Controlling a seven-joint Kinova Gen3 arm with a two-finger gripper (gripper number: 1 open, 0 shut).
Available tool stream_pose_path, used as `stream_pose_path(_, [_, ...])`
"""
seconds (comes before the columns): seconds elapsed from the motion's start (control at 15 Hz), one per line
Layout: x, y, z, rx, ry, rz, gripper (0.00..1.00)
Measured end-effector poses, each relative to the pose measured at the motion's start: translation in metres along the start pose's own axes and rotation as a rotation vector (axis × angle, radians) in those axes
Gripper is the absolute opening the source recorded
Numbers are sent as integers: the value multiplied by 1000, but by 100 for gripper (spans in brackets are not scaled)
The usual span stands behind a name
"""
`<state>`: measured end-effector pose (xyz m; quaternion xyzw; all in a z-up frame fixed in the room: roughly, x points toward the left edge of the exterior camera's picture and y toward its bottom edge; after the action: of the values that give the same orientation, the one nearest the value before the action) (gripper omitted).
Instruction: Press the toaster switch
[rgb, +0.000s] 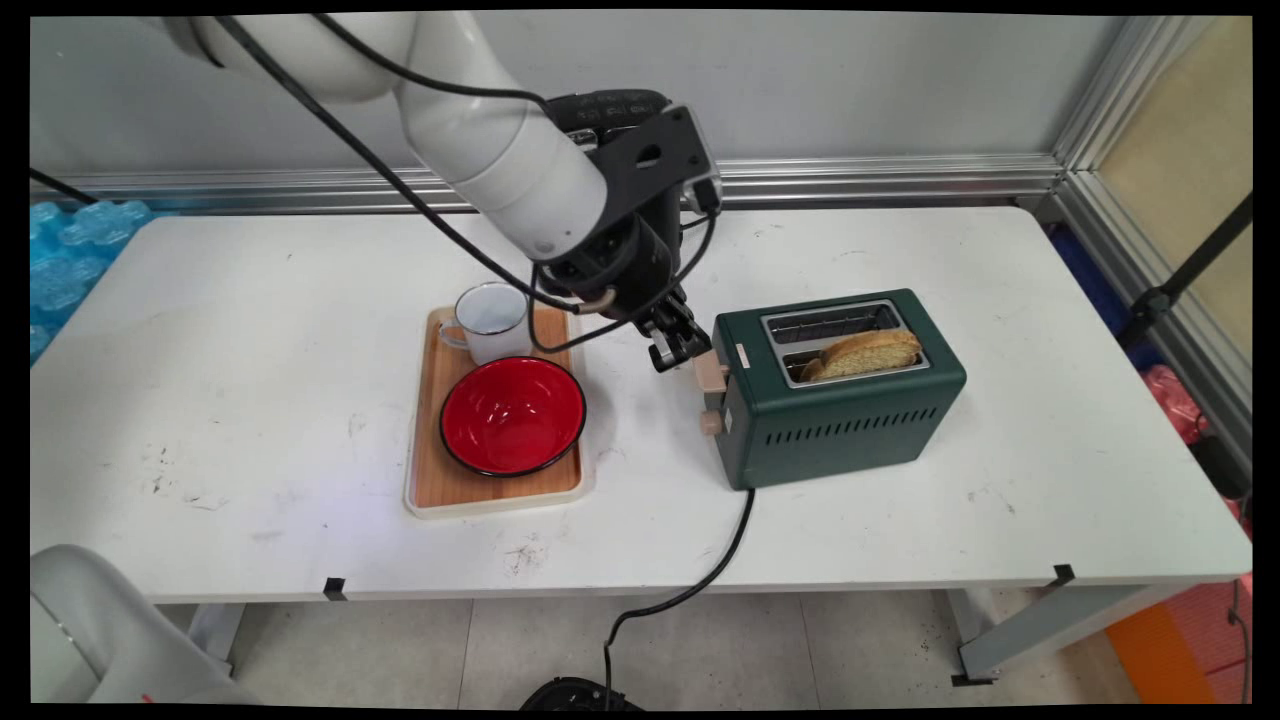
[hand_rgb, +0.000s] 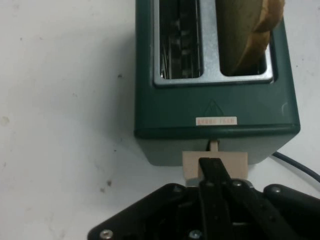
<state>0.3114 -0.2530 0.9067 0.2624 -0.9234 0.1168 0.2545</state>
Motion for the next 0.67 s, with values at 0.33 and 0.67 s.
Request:
stream_pose_path(0.33, [-2,0,18,-17,-21,-3,0])
stream_pose_path(0.67, [-5,-1,36,-25,-37,-4,0])
